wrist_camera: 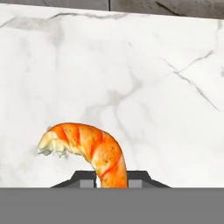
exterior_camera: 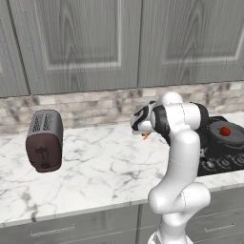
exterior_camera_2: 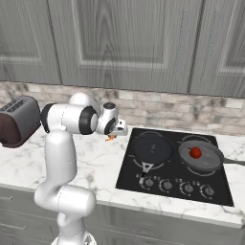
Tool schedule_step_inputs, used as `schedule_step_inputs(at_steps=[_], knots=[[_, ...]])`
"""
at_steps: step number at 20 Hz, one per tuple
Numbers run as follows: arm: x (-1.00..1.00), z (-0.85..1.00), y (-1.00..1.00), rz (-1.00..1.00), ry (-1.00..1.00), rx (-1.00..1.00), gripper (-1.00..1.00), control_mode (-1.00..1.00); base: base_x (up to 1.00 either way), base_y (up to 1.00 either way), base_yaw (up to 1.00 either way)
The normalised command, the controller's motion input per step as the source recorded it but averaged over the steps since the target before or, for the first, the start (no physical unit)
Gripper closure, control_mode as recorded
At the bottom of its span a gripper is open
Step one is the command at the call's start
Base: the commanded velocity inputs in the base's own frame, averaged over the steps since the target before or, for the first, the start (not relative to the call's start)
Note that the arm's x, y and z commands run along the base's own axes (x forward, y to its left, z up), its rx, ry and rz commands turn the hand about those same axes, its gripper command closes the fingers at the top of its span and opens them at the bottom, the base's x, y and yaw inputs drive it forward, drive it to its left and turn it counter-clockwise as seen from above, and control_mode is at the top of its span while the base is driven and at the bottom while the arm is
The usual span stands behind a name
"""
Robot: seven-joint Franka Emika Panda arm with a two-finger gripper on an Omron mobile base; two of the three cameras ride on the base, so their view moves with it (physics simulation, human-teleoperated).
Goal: Place both pans onto different burners. Then place the bell pepper and the shrimp on different pans.
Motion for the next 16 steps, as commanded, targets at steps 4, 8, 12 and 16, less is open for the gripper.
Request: schedule_step_inputs(at_steps=[4, 8, 12, 16], knots=[[0.00, 0.14, 0.00, 0.00, 0.00, 0.00, 1.00, -1.00, 0.00, 0.00, 0.00], [0.00, 0.44, 0.00, -0.01, 0.00, 0.00, 1.00, -1.00, 0.00, 0.00, 0.00], [-0.01, 0.44, -0.06, -0.03, 0.00, 0.00, 1.00, -1.00, 0.00, 0.00, 0.00], [-0.15, 0.16, -0.20, -0.01, 0.00, 0.00, 1.00, -1.00, 0.00, 0.00, 0.00]])
